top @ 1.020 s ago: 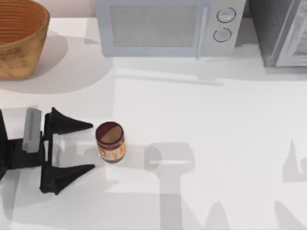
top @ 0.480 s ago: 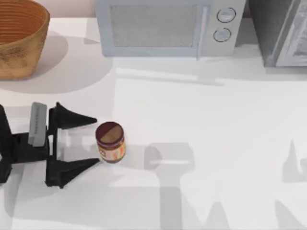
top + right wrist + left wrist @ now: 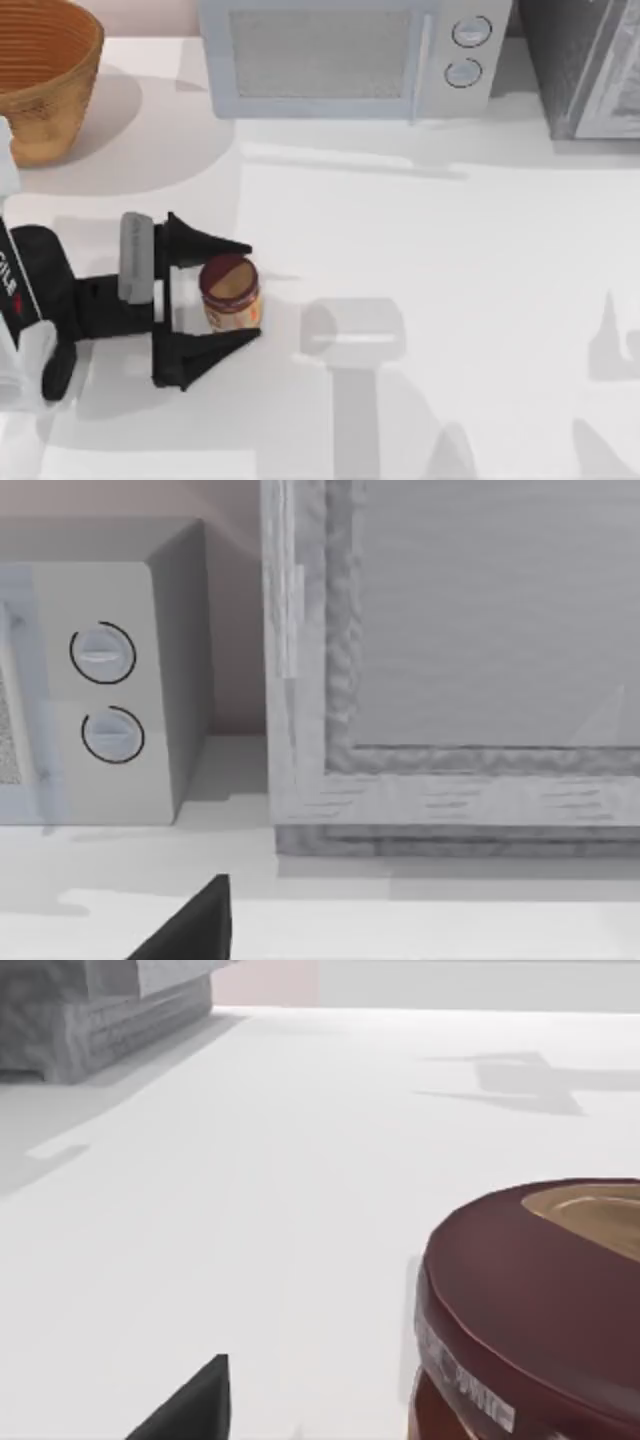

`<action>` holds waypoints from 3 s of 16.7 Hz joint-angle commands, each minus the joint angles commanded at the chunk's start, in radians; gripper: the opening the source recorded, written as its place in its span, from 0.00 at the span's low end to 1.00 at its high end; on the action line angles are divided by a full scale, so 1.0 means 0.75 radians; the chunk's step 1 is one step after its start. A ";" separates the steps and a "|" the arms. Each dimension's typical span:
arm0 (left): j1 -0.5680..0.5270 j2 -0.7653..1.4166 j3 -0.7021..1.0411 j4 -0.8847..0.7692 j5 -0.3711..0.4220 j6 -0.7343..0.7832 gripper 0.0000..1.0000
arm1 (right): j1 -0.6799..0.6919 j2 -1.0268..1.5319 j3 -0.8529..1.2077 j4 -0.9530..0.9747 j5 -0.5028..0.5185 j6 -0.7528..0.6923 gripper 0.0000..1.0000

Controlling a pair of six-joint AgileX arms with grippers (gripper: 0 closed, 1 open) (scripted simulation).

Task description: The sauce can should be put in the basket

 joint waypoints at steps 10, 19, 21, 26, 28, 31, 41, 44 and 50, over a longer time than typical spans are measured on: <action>-0.047 0.025 -0.002 0.078 -0.046 -0.052 0.77 | 0.000 0.000 0.000 0.000 0.000 0.000 1.00; -0.047 0.025 -0.002 0.078 -0.046 -0.052 0.10 | 0.000 0.000 0.000 0.000 0.000 0.000 1.00; -0.047 0.025 -0.002 0.078 -0.046 -0.052 0.00 | 0.000 0.000 0.000 0.000 0.000 0.000 1.00; -0.047 0.025 -0.002 0.078 -0.046 -0.052 0.00 | 0.000 0.000 0.000 0.000 0.000 0.000 1.00; -0.047 0.025 -0.002 0.078 -0.046 -0.052 0.00 | 0.000 0.000 0.000 0.000 0.000 0.000 1.00; -0.038 0.066 0.039 0.038 -0.046 -0.048 0.00 | 0.000 0.000 0.000 0.000 0.000 0.000 1.00; 0.249 -0.342 0.598 -0.755 0.043 -0.021 0.00 | 0.000 0.000 0.000 0.000 0.000 0.000 1.00; 0.420 -0.396 0.793 -1.072 0.031 0.011 0.00 | 0.000 0.000 0.000 0.000 0.000 0.000 1.00; 0.746 -0.402 1.086 -1.506 -0.047 0.037 0.00 | 0.000 0.000 0.000 0.000 0.000 0.000 1.00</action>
